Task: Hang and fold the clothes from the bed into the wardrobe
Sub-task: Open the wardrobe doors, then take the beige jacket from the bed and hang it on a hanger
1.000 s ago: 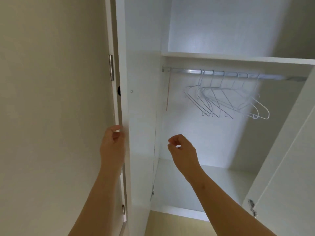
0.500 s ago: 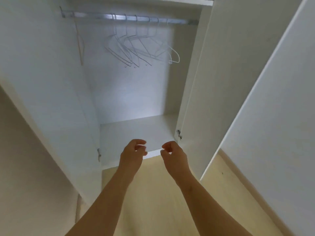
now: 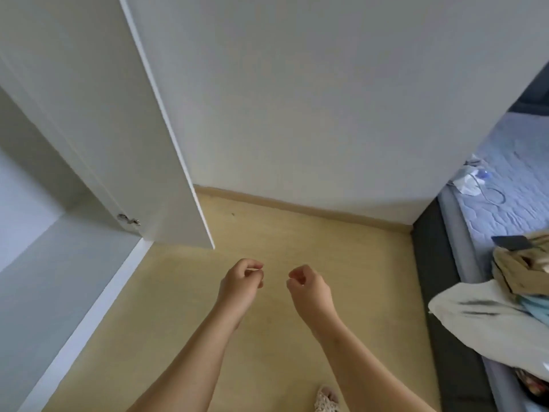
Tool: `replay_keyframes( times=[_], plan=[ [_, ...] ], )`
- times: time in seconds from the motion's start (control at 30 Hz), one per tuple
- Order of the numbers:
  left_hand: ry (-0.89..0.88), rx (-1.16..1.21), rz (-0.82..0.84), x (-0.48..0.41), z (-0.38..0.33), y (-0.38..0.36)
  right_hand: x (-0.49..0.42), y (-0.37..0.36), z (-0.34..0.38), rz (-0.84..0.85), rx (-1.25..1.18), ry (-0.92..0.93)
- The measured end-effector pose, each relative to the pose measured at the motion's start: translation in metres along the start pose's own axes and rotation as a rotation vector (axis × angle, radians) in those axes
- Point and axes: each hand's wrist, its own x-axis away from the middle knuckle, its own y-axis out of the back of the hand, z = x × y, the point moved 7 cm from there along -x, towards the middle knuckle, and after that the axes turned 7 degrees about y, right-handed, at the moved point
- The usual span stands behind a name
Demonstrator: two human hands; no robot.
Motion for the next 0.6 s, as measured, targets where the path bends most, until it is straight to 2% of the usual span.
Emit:
replay_keyframes(
  times=[0.13,0.33,0.6],
  plan=[
    [-0.032,-0.153,0.2,0.019,-0.005,-0.085,0.03,0.061,-0.056,-0.155,-0.067,-0.135],
    [-0.123,-0.3,0.36,0.059,-0.028,-0.212,0.073,0.174,-0.131,-0.375,-0.151,-0.255],
    [-0.123,-0.366,0.563,0.131,-0.035,-0.387,0.133,0.31,-0.235,-0.516,-0.179,-0.397]
  ],
)
